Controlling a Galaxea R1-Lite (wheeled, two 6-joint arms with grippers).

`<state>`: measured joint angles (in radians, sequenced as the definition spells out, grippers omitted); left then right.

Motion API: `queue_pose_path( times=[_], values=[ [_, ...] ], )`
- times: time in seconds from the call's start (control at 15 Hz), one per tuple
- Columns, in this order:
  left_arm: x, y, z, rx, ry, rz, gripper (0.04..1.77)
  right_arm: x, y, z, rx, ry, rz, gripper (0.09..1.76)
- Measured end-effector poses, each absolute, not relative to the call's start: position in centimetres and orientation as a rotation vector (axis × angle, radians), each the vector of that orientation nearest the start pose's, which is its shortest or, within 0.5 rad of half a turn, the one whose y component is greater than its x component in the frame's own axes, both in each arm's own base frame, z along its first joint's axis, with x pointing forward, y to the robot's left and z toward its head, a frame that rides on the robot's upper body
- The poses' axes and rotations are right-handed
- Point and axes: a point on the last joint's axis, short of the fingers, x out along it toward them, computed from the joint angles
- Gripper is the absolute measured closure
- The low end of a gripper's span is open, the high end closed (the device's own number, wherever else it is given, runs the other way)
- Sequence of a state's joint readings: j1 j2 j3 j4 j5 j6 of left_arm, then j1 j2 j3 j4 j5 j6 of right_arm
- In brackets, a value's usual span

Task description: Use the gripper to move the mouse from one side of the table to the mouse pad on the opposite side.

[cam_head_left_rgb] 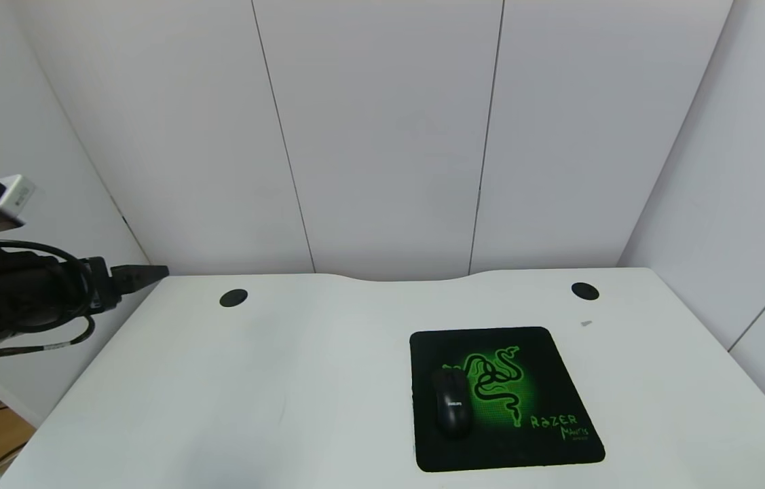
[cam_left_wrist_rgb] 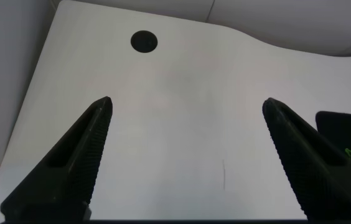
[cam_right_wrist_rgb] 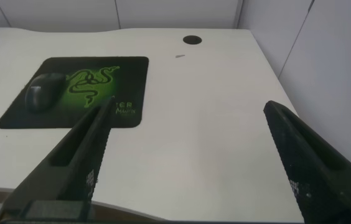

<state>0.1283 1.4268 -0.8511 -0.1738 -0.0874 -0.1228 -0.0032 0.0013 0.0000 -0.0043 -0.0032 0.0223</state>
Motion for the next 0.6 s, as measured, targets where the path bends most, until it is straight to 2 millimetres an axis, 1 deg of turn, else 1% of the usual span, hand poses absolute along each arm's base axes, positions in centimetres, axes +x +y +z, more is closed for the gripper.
queue_pose_path(
  times=[0.2, 0.47, 0.6],
  values=[
    [19.4, 2.3, 23.2, -0.133, 0.337, 0.001, 0.09, -2.3, 0.0, 7.6, 0.022, -0.003, -0.006, 0.14],
    [13.9, 1.4, 23.4, -0.092, 0.250, -0.035, 0.09, -2.3, 0.0, 7.6, 0.022, -0.003, -0.006, 0.14],
    [11.5, 1.1, 23.3, -0.055, 0.199, -0.043, 0.09, -2.3, 0.0, 7.6, 0.022, -0.003, -0.006, 0.14]
  ],
)
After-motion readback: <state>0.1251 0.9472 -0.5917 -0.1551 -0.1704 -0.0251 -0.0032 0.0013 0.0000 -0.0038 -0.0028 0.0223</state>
